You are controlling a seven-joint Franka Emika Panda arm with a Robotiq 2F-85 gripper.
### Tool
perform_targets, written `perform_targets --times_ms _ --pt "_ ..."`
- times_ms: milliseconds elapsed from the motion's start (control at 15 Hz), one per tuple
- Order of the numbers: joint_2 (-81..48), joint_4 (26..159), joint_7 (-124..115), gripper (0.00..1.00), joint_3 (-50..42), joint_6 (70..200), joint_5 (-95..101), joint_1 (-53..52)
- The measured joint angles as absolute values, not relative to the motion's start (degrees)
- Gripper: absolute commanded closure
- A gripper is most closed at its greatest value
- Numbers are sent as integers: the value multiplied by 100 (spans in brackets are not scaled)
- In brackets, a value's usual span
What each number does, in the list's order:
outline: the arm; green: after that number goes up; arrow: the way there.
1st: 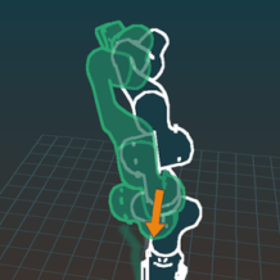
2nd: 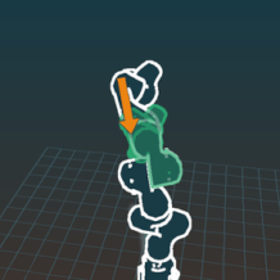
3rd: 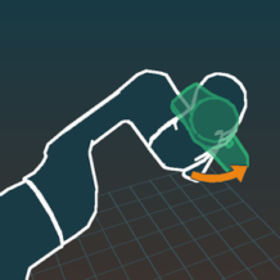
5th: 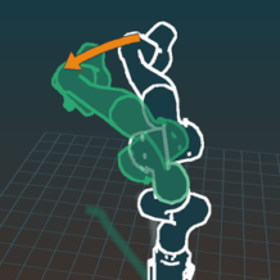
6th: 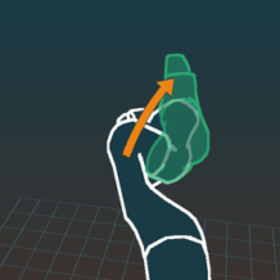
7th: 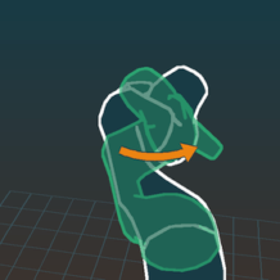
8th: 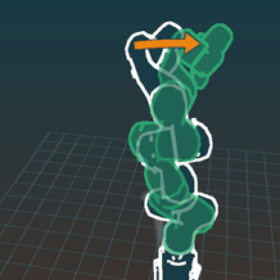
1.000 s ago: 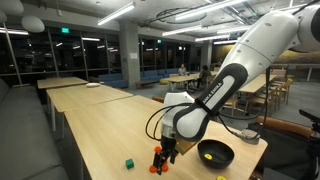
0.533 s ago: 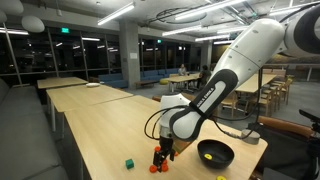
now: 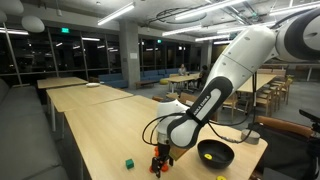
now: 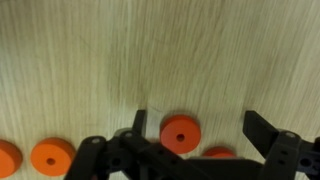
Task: Place one yellow ring and five orange rings inside the black bowl
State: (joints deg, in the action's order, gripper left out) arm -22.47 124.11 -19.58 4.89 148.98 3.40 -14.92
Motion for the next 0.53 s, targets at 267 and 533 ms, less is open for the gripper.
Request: perform_targets --times_ms 267,533 --pt "-2247 12337 -2094 0 384 14898 423 -1580" --pt "-2249 12316 -2131 28 348 14894 442 -1599"
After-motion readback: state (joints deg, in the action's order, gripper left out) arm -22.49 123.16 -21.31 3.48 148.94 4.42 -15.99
